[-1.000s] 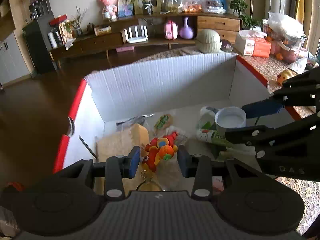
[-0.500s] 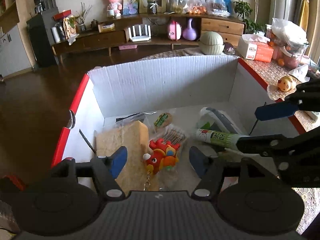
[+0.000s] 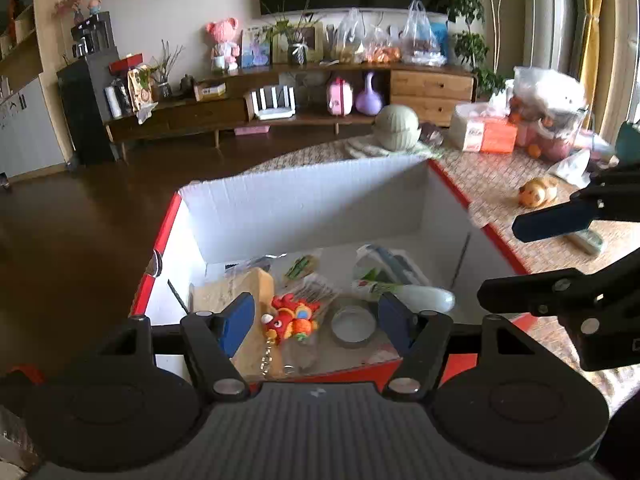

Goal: Organize objects
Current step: 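Open left tool to drop the keychain while right tool releases the cup in the box, then move both tools back from the box toward the yellow toy pig and green case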

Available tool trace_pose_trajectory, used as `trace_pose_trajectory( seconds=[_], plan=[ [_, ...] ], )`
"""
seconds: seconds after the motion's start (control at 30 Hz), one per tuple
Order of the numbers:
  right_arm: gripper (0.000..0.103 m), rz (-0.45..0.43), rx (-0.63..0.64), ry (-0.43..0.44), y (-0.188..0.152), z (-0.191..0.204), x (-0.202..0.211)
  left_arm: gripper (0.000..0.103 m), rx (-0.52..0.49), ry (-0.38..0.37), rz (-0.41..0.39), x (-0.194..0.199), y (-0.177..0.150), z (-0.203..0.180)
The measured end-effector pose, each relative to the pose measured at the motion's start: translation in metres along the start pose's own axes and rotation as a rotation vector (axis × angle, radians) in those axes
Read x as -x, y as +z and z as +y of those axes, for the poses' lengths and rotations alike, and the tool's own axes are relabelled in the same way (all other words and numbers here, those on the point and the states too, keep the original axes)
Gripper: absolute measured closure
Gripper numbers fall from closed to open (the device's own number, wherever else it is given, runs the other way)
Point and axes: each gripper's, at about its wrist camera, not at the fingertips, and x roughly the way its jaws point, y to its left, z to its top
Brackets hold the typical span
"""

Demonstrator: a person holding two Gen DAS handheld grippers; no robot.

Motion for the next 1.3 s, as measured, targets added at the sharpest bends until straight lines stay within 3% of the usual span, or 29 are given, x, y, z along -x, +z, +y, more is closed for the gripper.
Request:
trace_pose_trajectory(
  seconds=[0.2, 0.3, 0.6, 1.07, 1.2, 1.3],
  plan=[
    [0.029, -0.017, -0.021, -0.004, -0.01, -0.004, 0.022, 0.035, 0.008, -0.033, -0.032, 0.029, 0.001, -0.013],
    [0.024, -0.023, -0.031, -0.007, -0.016, -0.008, 0.033, 0.025, 0.003, -0.053, -0.045, 0.042, -0.001, -0.023],
    [0.008, -0.039, -0.06, -0.033, -0.049, -0.031, 0.07, 0.022, -0.009, -0.084, -0.062, 0.065, -0.009, -0.058],
    [0.005, -0.016, -0.119, -0.144, -0.115, -0.102, 0.112, 0.018, -0.045, -0.211, -0.044, 0.05, -0.007, -0.138],
    [0.005, -0.019, -0.152, -0.182, -0.131, -0.125, 0.117, 0.002, -0.055, -0.237, -0.047, 0.039, -0.001, -0.165],
    [0.005, -0.022, -0.172, -0.198, -0.14, -0.142, 0.12, 0.001, -0.06, -0.254, -0.047, 0.03, 0.005, -0.183]
  ],
)
